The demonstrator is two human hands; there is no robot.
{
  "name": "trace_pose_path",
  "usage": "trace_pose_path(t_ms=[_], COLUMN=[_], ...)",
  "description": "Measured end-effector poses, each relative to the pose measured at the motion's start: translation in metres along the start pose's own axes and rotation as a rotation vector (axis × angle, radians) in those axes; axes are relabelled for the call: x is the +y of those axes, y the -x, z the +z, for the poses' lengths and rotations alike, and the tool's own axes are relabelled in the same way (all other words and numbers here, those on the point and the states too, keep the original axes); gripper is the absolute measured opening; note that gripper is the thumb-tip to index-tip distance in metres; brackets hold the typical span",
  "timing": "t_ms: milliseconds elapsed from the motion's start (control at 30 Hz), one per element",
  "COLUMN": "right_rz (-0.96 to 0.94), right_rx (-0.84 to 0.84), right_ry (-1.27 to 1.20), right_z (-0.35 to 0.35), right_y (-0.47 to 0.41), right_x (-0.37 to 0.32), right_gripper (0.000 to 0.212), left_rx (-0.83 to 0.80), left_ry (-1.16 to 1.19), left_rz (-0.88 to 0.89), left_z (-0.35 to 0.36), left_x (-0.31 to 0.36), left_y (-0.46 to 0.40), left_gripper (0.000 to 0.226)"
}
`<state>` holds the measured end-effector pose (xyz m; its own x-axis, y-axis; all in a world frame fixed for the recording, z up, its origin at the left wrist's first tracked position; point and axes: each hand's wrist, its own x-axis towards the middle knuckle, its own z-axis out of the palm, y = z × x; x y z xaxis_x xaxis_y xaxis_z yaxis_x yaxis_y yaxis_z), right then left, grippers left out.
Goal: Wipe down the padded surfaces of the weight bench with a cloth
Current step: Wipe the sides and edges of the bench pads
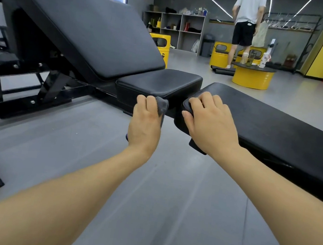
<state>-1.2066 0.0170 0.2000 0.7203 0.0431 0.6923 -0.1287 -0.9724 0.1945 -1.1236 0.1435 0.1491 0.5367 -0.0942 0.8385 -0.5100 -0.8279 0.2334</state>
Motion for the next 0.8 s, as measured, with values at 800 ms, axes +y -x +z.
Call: trace_pose_path(t_ms=[800], right_rz=[-0.044], right_rx=[-0.011], right_ry=[-0.250], right_z=[-0.014], right_y=[0.006], right_x=[-0.038], right_gripper=[0.029], left_rx=[-0.475], left_ry=[0.928], left_rz=[-0.574], left_z=[-0.041], left_x=[-0.012], left_y=[0.009], left_gripper=[0.022])
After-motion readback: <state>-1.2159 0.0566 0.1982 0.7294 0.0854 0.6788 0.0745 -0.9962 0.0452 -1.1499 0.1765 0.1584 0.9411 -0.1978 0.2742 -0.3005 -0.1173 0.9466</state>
